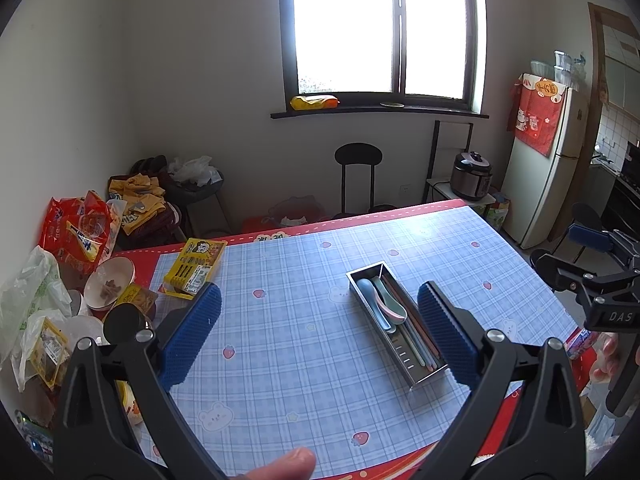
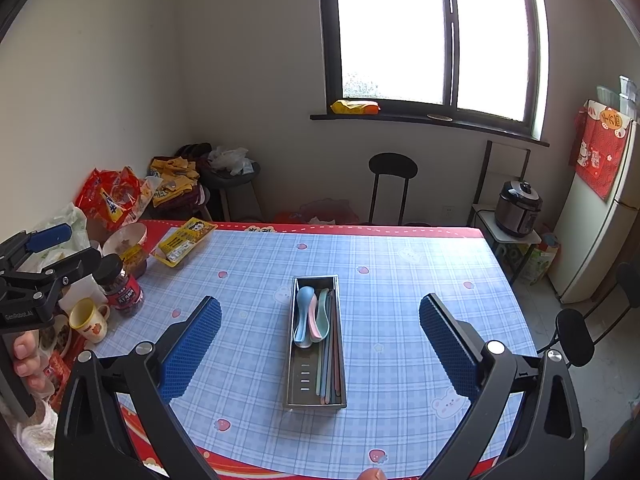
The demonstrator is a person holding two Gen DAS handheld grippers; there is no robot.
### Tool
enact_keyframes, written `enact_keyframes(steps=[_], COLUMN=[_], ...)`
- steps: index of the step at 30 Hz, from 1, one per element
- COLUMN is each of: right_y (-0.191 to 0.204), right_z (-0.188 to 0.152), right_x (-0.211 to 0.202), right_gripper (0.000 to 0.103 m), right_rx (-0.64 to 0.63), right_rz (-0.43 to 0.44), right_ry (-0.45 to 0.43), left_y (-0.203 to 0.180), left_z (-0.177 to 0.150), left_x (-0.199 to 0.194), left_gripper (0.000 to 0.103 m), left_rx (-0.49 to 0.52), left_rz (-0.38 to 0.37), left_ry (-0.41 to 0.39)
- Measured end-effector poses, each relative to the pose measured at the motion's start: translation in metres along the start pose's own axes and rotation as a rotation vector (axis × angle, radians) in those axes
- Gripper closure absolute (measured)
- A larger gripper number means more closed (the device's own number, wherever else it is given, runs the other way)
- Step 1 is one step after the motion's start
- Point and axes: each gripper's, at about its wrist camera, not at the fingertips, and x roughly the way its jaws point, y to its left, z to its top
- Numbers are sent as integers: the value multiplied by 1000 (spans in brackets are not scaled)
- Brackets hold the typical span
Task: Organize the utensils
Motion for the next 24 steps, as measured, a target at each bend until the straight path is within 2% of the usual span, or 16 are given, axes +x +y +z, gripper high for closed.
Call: enact_keyframes(steps=[8,13,17,20,24], right_y=[0,0,1,0,0], right_z=[0,-1,-1,-1,-2], right_x=[0,-1,-2,-2,-1], right_gripper=[6,6,6,6,6], right_rx=[2,3,7,7,10], right_rz=[-1,-3,-5,-7,-9], right_ry=[5,5,5,4,5], left_y=[-2,-3,-5,-4,-4], left_z=[-5,-6,-5,-5,-5], left_x=[-2,-4,-4,-4,-7], left_gripper=[6,6,6,6,6], left_rx=[0,-17,-16,-28,-21], left_rz=[-1,-36,-16,-31,18], left_ry=[2,5,10,4,-18])
